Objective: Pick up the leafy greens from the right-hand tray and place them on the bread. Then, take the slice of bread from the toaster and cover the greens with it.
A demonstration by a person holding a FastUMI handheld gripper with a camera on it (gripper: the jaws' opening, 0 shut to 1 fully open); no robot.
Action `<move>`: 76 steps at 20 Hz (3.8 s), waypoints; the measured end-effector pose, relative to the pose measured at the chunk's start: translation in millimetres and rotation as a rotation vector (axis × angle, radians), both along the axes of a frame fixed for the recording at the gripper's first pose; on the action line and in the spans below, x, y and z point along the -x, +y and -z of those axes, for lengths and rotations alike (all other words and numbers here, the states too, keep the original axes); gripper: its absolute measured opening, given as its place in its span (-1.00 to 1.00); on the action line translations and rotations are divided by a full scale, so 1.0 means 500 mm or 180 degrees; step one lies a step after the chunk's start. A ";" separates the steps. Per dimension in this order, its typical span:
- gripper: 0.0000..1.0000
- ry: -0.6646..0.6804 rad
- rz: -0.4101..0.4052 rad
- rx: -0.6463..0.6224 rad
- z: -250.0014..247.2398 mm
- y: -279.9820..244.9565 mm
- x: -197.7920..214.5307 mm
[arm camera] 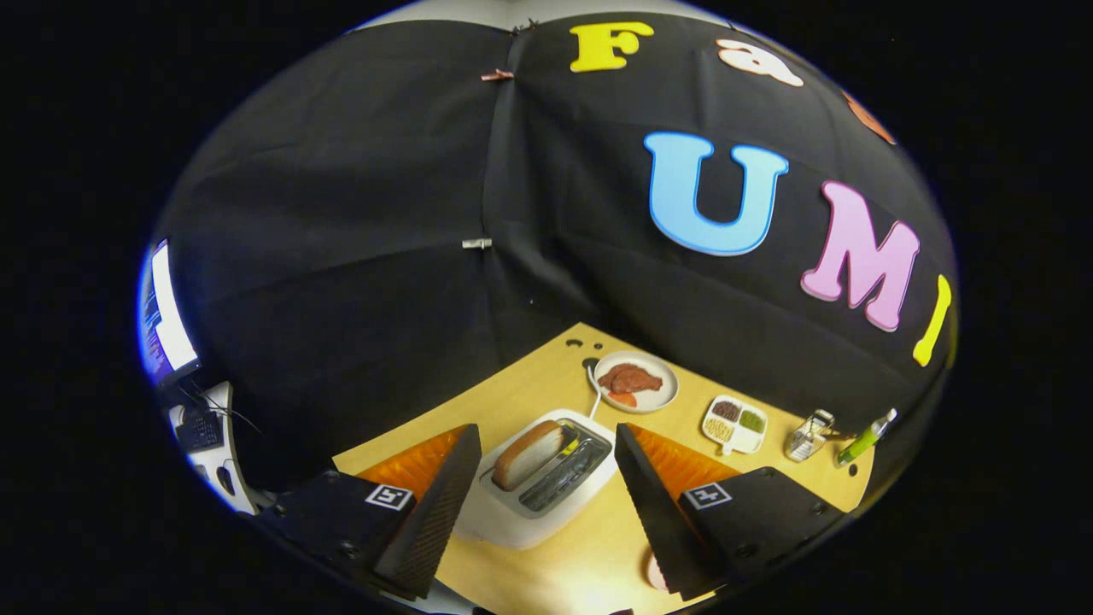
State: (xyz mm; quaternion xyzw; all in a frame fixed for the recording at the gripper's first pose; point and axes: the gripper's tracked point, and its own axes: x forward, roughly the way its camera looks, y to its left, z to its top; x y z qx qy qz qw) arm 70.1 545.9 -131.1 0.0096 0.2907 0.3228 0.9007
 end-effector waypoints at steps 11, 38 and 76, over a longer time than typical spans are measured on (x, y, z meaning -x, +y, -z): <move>0.70 0.0976 0.0476 0.0301 0.214 0.102 -0.043; -0.71 0.0719 0.0973 -0.0658 -0.039 -0.089 -0.087; -0.71 0.1531 0.1860 -0.0102 0.601 -0.628 -0.012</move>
